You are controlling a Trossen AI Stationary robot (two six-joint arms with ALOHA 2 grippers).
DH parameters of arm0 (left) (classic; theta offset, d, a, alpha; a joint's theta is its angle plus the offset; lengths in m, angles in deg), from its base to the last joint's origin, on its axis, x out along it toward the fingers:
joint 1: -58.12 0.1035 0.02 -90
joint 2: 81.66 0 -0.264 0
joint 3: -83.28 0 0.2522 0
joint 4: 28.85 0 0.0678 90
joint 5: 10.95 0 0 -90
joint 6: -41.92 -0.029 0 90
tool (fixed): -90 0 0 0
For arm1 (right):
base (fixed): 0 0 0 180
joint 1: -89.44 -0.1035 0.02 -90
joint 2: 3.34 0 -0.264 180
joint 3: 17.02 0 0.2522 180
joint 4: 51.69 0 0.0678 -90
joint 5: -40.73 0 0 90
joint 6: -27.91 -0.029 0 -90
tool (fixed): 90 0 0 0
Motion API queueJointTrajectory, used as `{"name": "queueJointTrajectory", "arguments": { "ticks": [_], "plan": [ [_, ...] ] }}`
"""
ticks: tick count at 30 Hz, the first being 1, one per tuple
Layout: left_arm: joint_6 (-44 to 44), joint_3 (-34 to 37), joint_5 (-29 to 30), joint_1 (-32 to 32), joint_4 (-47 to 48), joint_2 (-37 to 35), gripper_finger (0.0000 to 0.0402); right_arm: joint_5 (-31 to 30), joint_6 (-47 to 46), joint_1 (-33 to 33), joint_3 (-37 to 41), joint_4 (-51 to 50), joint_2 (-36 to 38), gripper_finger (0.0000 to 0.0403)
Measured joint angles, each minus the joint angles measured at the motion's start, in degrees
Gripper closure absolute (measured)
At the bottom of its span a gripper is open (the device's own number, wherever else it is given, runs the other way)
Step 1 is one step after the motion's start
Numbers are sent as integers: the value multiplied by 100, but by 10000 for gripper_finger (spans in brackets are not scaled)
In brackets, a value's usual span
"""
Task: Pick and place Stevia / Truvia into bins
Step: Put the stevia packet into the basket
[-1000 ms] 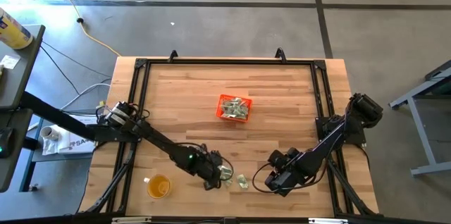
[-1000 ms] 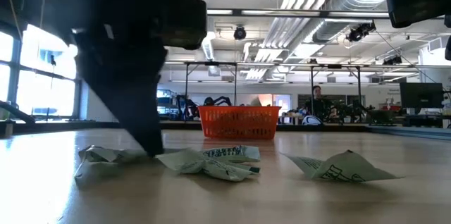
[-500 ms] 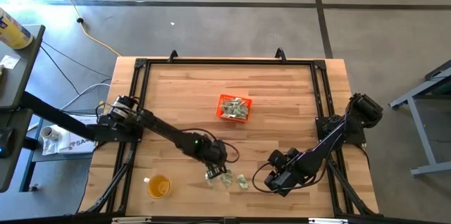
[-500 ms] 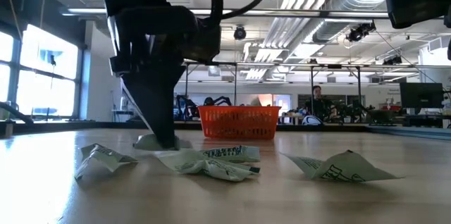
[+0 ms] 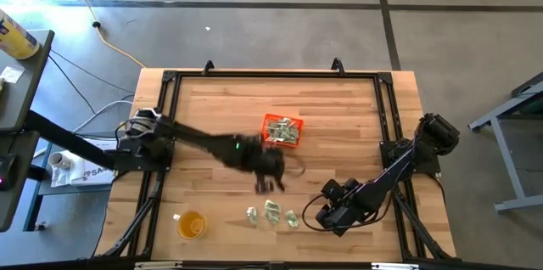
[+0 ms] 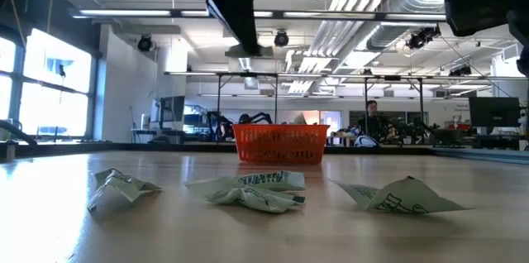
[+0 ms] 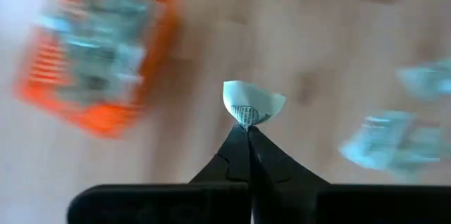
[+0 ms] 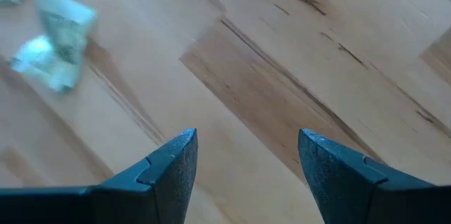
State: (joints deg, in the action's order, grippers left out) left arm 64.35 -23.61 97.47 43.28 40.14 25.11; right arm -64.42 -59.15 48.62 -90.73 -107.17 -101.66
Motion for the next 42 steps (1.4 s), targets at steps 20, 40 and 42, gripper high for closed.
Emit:
{"name": "queueJointTrajectory", "arguments": {
  "ticks": [20, 40, 42],
  "plan": [
    [-1616, -354, -1267, 2197, -249, 297, 258, -108, -306, -294, 0, 671, 0, 167],
    [352, -101, 39, -1024, 1223, 175, 194, -975, 2781, -53, 2, 2845, -330, 167],
    [846, -52, 143, -1224, 1362, 173, 204, -833, 3110, 29, 2, 3085, -534, 167]
  ]
}}
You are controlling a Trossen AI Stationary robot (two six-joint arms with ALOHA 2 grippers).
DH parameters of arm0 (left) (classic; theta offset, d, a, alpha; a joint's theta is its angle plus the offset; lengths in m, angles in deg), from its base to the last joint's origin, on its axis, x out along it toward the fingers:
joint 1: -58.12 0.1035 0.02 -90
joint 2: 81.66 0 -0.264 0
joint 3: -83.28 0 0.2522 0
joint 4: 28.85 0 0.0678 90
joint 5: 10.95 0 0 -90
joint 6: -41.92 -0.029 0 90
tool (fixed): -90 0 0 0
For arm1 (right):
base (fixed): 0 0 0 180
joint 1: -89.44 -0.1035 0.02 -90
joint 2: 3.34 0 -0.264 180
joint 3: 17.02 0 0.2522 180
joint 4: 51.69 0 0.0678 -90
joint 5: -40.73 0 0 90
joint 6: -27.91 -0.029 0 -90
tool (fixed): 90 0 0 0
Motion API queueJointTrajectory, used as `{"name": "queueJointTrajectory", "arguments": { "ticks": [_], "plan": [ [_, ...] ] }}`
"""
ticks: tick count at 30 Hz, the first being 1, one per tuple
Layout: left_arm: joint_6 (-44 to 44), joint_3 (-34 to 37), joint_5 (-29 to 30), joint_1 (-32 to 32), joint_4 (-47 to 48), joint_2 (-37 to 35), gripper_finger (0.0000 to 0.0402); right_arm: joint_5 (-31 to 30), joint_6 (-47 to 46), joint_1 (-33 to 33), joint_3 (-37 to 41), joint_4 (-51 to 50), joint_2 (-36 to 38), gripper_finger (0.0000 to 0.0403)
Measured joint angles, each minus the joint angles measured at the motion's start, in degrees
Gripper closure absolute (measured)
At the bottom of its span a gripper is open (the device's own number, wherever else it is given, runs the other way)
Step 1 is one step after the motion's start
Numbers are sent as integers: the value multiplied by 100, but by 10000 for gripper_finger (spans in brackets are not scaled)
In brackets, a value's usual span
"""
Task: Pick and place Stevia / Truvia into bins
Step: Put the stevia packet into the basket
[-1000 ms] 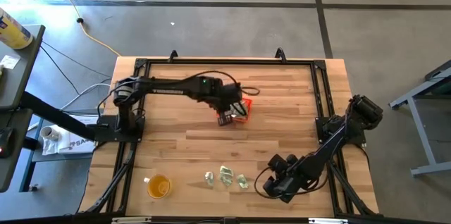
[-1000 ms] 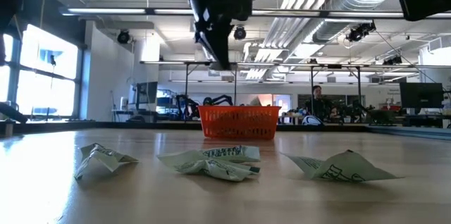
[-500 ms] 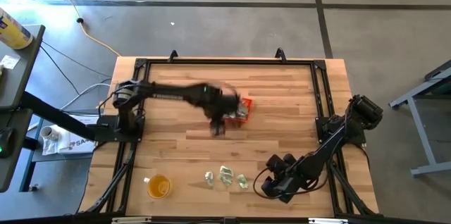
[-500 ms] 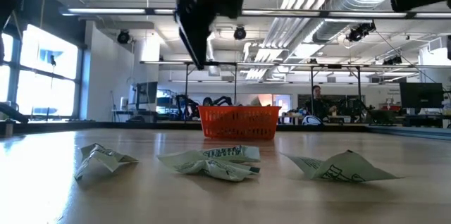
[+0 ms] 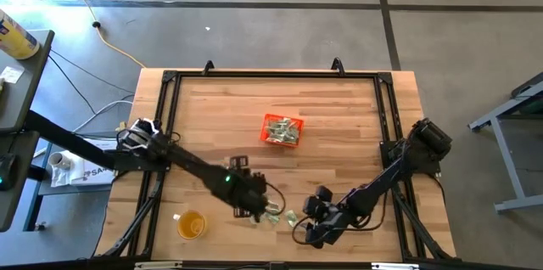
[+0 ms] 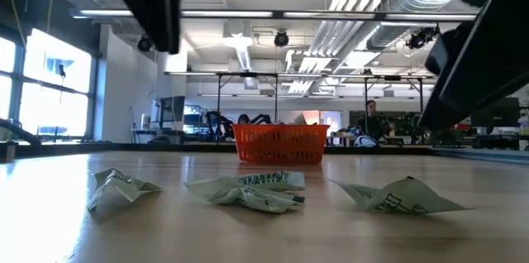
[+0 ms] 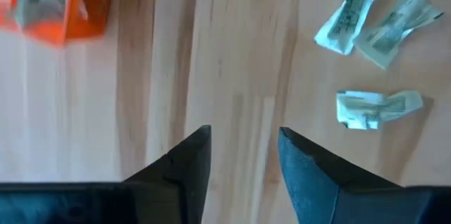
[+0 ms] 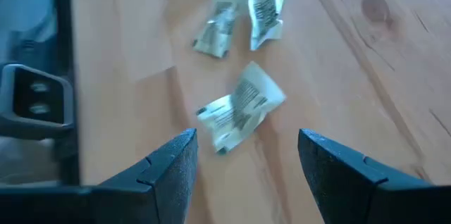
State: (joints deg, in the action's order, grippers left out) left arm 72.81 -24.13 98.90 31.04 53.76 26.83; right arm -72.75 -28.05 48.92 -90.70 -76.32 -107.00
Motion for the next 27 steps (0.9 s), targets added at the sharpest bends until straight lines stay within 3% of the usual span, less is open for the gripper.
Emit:
{"name": "queueJointTrajectory", "arguments": {
  "ticks": [6, 13, 20, 27],
  "plan": [
    [1470, 303, 33, -554, 157, 0, 223, -145, 263, 154, 0, 456, -332, 167],
    [2693, 623, 78, -940, 127, 0, 225, 7, 1861, 163, 0, 725, -655, 167],
    [3167, 755, 88, -1064, 126, 2, 225, -24, 3105, 191, -2, 816, -845, 167],
    [3199, 755, 67, -1044, 121, 0, 225, 99, 3583, 400, -2, 985, -884, 167]
  ]
}}
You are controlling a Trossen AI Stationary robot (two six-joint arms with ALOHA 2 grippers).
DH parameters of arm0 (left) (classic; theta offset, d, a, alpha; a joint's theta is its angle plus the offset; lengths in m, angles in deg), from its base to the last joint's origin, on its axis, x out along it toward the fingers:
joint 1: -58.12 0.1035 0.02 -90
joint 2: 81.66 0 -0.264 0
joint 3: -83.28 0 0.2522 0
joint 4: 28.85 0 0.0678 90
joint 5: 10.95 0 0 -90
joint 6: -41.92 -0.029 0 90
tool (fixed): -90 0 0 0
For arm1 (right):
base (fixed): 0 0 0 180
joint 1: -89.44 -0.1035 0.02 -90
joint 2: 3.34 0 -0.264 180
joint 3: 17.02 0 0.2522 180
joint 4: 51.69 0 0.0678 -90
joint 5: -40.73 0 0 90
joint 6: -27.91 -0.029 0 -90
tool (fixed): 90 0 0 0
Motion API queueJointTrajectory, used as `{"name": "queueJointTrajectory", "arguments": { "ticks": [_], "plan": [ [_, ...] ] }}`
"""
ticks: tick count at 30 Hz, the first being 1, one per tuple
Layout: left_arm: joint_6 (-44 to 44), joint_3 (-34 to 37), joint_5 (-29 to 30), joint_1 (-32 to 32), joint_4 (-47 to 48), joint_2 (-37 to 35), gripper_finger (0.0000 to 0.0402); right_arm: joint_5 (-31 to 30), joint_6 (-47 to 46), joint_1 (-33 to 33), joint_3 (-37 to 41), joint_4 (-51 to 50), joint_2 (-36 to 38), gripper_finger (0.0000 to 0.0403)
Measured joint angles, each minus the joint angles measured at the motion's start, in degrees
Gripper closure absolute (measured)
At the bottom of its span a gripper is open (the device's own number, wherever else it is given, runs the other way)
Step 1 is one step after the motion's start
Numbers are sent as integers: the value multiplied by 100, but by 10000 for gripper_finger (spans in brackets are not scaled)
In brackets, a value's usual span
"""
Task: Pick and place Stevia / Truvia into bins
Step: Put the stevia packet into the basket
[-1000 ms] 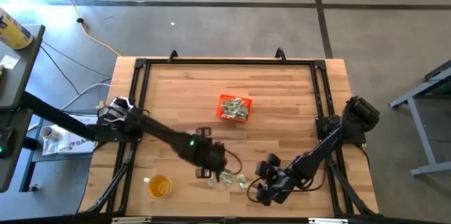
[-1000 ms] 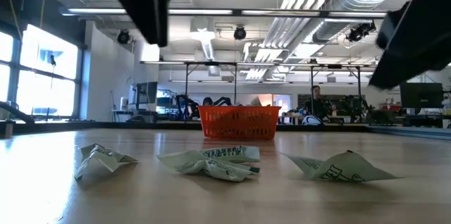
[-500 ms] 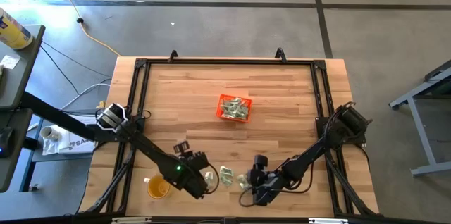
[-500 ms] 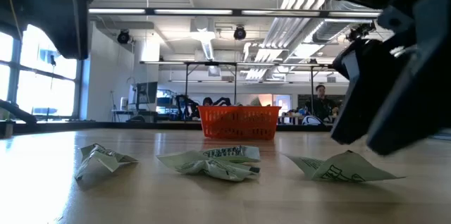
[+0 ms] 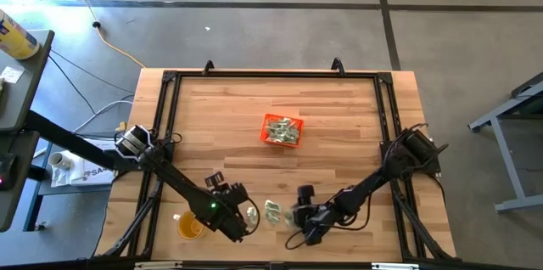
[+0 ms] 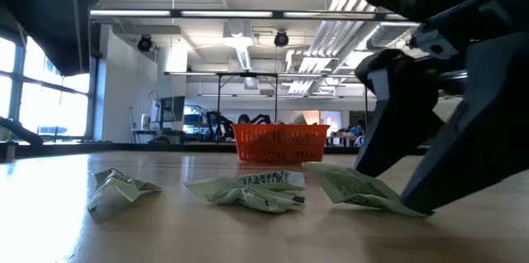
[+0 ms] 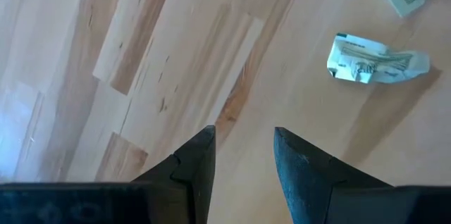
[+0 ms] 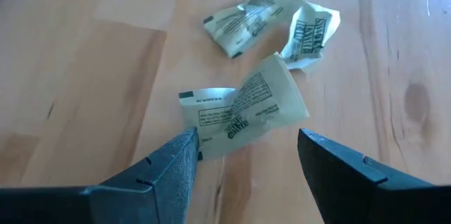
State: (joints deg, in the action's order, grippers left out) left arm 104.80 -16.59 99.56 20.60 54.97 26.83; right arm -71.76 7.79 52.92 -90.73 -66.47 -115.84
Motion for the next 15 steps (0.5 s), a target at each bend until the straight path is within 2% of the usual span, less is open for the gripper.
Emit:
{"name": "queueJointTrajectory", "arguments": {
  "ticks": [3, 7, 9, 15],
  "plan": [
    [3, 0, -9, -1, 0, 0, 225, 210, -331, 190, 0, 20, 0, 167],
    [10, 0, -13, -2, 0, 0, 225, 340, -1656, 557, -15, -276, 1, 175],
    [13, 0, -13, 0, 0, 0, 225, 130, -2169, 705, -26, -629, 13, 187],
    [13, 0, -21, 0, 2, 0, 225, -1018, -3203, 978, -10, -1583, 65, 240]
  ]
}}
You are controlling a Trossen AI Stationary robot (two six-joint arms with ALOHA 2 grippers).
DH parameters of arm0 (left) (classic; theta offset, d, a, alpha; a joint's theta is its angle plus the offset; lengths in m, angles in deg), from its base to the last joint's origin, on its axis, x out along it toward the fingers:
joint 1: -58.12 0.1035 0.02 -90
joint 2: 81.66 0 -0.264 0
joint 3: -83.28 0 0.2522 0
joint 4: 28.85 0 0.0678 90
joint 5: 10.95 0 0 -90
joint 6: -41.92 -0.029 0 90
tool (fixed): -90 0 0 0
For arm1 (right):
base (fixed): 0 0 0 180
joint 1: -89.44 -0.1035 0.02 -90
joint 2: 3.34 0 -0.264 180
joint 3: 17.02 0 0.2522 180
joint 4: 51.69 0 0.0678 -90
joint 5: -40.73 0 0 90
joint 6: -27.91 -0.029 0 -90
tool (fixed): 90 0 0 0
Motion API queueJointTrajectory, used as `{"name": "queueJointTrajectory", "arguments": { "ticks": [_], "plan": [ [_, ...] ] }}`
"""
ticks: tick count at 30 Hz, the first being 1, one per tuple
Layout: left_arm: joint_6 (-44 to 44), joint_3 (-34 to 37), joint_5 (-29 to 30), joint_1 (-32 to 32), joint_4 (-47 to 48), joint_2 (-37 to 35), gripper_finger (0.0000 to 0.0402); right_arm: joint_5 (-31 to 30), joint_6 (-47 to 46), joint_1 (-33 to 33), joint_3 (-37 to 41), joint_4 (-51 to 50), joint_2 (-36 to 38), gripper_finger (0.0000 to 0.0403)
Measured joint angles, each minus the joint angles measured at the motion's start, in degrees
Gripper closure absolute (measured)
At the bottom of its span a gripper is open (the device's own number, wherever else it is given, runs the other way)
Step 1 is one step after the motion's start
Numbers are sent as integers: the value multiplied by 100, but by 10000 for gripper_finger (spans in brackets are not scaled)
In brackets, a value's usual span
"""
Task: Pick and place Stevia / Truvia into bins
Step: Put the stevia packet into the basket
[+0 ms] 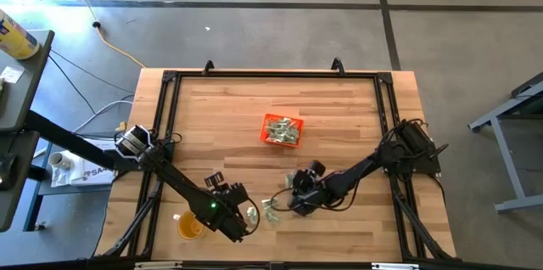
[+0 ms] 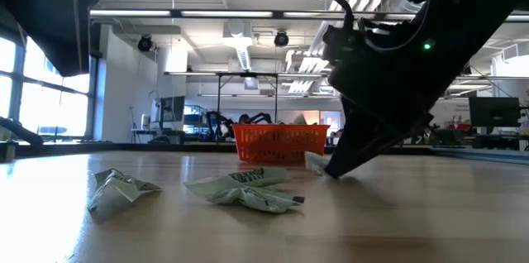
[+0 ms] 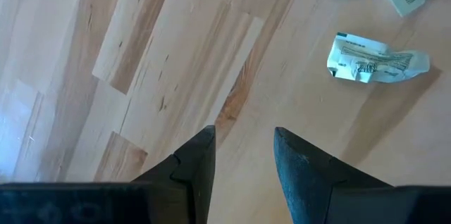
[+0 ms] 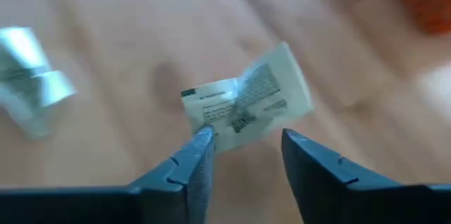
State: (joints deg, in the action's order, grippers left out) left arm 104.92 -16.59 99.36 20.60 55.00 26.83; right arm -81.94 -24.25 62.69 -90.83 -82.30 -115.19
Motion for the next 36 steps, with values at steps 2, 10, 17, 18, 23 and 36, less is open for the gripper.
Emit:
{"name": "queueJointTrajectory", "arguments": {
  "ticks": [2, 10, 17, 18, 23, 36],
  "plan": [
    [0, 0, -23, 0, 6, 0, 225, -143, -97, 47, 19, -92, 106, 257],
    [-7, -2, -34, -1, 133, 0, 224, 185, 1268, 51, 21, 23, 536, 271],
    [62, -2, -34, -1, 251, 0, 224, 1374, 799, 369, 21, -305, 538, 198],
    [93, -2, -34, 0, 248, 0, 224, 1359, 413, 444, 21, -336, 538, 182],
    [156, -4, 13, 3, 285, 0, 224, 1370, -286, 741, 17, -191, 529, 110],
    [173, -9, 152, 79, 545, 0, 224, 1181, 354, 1177, 5, -228, 299, 111]
  ]
}}
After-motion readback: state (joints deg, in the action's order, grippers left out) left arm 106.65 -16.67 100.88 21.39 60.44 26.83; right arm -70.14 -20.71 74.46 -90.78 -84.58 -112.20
